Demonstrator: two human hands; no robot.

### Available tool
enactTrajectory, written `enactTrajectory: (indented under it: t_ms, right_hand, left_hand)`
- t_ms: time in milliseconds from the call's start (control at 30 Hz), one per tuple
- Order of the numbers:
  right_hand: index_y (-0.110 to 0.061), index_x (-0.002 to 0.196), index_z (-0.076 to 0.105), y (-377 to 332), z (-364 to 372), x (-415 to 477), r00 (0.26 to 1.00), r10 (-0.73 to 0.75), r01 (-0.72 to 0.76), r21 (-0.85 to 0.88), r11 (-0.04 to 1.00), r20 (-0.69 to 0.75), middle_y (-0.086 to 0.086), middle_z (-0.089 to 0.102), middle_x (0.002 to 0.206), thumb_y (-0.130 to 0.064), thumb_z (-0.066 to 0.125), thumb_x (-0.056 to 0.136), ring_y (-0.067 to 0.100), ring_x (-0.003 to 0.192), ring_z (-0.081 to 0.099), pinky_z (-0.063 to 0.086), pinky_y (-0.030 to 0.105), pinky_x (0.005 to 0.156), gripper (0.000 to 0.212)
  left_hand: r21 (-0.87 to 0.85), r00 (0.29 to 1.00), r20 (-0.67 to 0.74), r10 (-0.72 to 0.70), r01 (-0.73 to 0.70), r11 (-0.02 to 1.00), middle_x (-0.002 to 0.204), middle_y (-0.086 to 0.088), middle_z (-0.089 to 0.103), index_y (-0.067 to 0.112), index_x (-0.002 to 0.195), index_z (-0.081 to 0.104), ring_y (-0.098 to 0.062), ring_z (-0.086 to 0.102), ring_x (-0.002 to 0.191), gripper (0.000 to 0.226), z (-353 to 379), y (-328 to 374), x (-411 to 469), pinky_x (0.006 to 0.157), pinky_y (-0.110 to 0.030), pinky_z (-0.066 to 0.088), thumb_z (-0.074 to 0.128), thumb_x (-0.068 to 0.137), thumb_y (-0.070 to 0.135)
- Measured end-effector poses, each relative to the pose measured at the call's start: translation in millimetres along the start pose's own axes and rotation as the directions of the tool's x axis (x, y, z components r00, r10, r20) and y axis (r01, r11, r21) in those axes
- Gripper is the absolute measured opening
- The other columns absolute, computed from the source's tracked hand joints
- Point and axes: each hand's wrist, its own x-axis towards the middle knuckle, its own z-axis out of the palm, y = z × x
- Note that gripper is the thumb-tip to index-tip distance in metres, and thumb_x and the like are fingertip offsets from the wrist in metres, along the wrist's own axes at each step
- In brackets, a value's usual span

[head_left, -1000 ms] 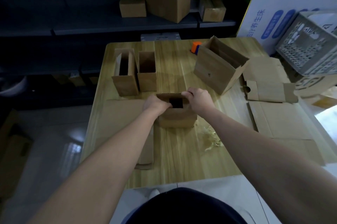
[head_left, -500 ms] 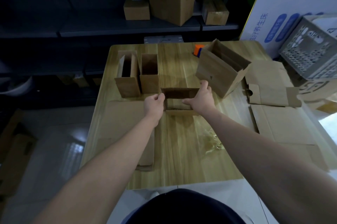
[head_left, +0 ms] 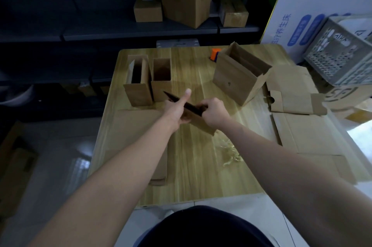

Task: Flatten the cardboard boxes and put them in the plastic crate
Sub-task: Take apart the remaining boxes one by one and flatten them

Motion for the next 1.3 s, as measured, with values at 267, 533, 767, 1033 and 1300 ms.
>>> enactTrajectory:
  t_ms: [267, 533, 767, 1033, 1300]
  right_hand:
    - [-0.010, 0.119, 0.065, 18.4, -12.9, -2.6, 0.988, 0.133, -0.144, 0.144, 0.979, 0.082, 0.009, 0.063, 0.120, -0.009, 0.056, 0.086, 0.019, 0.107, 0.057, 0.042, 0.023, 0.087, 0.034]
    - [-0.007, 0.131, 0.042, 46.4, 2.6, 2.4, 0.922, 0.360, -0.384, 0.215, 0.898, 0.143, 0.009, 0.056, 0.119, -0.022, 0.074, 0.081, 0.020, 0.099, 0.054, 0.044, 0.031, 0.079, 0.061]
    - [-0.003, 0.118, 0.053, 56.6, 50.4, -1.6, 0.756, 0.526, -0.619, 0.161, 0.769, 0.391, 0.013, 0.057, 0.108, -0.020, 0.057, 0.094, 0.028, 0.092, 0.057, 0.051, 0.046, 0.081, 0.030]
    - [-0.004, 0.141, 0.035, 96.7, 52.5, -12.9, 0.793, 0.570, -0.433, -0.461, 0.775, 0.214, 0.019, 0.028, 0.147, -0.012, 0.044, 0.094, 0.035, 0.135, 0.030, 0.031, 0.041, 0.109, 0.049]
    - [-0.003, 0.107, 0.054, 131.9, 10.6, -5.3, 0.814, 0.569, -0.566, -0.387, 0.728, -0.118, 0.017, 0.060, 0.113, -0.006, 0.045, 0.088, 0.031, 0.094, 0.058, 0.046, 0.030, 0.071, 0.021]
  left_hand:
    - [0.171, 0.986, -0.157, 0.047, -0.019, 0.985, 0.098, -0.008, 0.063, 0.009, 0.106, 0.059, -0.021, 0.061, 0.081, 0.022, -6.6, -18.3, 21.0, 0.065, -0.030, 0.051, 0.055, 0.088, -0.004]
    - [0.361, 0.985, -0.172, 0.009, 0.055, 0.931, 0.113, -0.007, 0.061, 0.011, 0.124, 0.055, -0.022, 0.057, 0.091, 0.030, -38.8, -30.6, 33.8, 0.085, -0.035, 0.047, 0.050, 0.095, 0.008]
    - [0.546, 0.966, -0.248, -0.079, 0.207, 0.812, 0.126, -0.016, 0.057, 0.004, 0.128, 0.051, -0.034, 0.055, 0.111, 0.038, -74.3, -43.8, 47.2, 0.097, -0.046, 0.045, 0.057, 0.093, 0.017]
    - [0.634, 0.959, -0.255, -0.126, 0.264, 0.726, 0.139, -0.015, 0.044, 0.007, 0.141, 0.034, -0.034, 0.045, 0.124, 0.052, -79.3, -59.3, 64.0, 0.104, -0.046, 0.038, 0.055, 0.094, 0.018]
    - [0.651, 0.967, -0.213, -0.138, 0.246, 0.719, 0.127, -0.015, 0.052, 0.006, 0.128, 0.044, -0.033, 0.051, 0.112, 0.038, -48.3, -72.7, 71.0, 0.095, -0.046, 0.046, 0.053, 0.091, 0.008]
